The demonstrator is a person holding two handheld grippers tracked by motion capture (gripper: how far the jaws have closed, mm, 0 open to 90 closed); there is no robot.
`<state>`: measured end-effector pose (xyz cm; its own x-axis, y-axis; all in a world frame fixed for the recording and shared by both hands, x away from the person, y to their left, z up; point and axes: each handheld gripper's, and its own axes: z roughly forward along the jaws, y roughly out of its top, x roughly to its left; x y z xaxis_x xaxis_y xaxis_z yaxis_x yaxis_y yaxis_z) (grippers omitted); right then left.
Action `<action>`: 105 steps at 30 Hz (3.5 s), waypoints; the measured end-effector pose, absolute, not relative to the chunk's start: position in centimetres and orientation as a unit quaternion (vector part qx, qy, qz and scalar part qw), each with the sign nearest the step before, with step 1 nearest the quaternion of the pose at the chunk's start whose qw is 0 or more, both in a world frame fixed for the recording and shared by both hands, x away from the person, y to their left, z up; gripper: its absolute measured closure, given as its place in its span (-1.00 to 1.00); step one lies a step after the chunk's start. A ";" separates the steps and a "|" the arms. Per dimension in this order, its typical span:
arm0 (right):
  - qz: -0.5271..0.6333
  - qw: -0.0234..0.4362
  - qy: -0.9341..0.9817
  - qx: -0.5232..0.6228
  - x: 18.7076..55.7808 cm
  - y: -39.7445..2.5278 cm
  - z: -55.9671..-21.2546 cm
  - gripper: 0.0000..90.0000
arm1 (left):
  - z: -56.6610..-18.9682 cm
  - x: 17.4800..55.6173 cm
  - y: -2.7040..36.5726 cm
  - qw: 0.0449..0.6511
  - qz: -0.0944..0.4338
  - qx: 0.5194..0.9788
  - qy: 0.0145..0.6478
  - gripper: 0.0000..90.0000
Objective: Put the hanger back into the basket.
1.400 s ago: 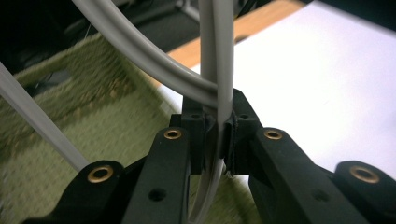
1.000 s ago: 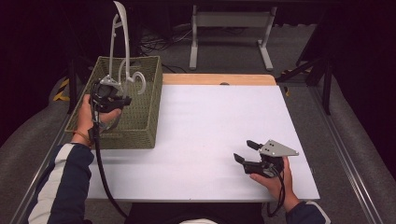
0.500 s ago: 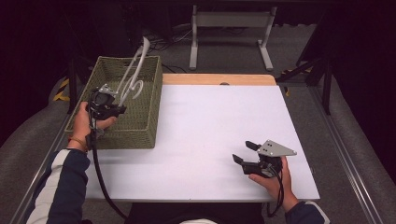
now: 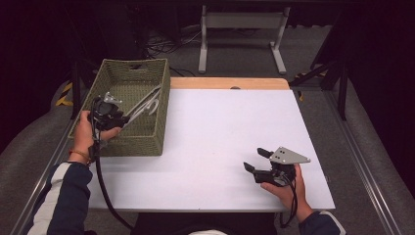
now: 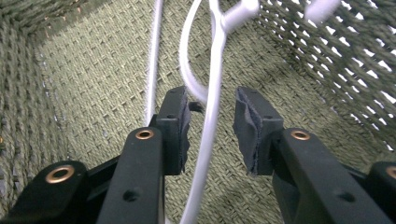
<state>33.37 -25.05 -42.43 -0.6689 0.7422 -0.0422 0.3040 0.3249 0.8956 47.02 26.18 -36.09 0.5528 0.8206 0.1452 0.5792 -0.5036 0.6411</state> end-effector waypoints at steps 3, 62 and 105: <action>0.474 0.235 0.780 0.334 33.4 -25.1 -42.4 -0.36 | -36.1 46.6 25.9 0.280 0.231 0.836 0.412 0.39; 0.464 0.315 0.770 0.304 32.8 -24.9 -41.7 -0.58 | -38.1 34.5 19.6 0.520 0.324 0.764 0.205 -0.87; 0.453 0.339 0.768 0.300 31.5 -25.1 -42.6 -0.68 | -43.9 34.3 19.0 0.500 0.262 0.793 0.232 -0.91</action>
